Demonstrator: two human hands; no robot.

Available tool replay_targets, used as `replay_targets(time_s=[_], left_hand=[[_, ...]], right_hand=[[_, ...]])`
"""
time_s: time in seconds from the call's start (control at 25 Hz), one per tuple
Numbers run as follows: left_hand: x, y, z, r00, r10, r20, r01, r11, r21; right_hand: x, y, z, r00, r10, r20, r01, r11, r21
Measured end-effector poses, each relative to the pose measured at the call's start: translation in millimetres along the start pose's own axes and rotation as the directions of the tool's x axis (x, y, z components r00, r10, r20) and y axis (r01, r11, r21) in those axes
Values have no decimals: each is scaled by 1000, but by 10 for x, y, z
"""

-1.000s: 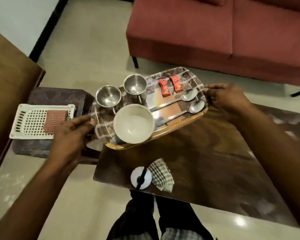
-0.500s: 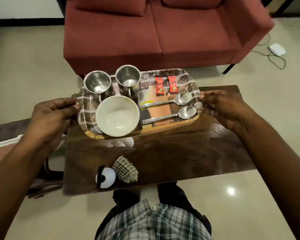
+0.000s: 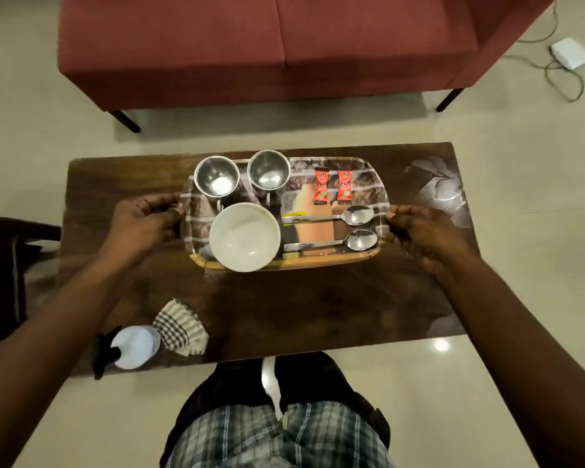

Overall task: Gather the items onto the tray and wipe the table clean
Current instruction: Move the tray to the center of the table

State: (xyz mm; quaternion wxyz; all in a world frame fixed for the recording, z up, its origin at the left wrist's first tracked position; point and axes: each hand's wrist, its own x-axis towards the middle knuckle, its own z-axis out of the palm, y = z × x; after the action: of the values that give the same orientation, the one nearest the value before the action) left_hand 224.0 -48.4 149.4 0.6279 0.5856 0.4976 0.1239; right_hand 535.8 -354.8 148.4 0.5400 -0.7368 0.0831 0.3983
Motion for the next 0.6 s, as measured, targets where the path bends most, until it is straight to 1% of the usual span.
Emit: replay_targets(time_s=[0.12,0.24,0.48,0.6], left_hand=[[318,-268,255,999,-45,-13,46,998,33],[675,-615,431,992,-125,-34,126,990,61],[1256,-1221,734,972,-231,-46,234,969,77],[1512,-1464,856,967,-249,-49,253,961,110]], right_hand=[[447,277,-49,998,62,-26,-63,997,-40],[854,554,-19,990,132,-54,-135,989,-60],[1617,1003,62,980,160,-119,-174,978,-117],[1938,1222,66,974,189,-124,-206,968,-144]])
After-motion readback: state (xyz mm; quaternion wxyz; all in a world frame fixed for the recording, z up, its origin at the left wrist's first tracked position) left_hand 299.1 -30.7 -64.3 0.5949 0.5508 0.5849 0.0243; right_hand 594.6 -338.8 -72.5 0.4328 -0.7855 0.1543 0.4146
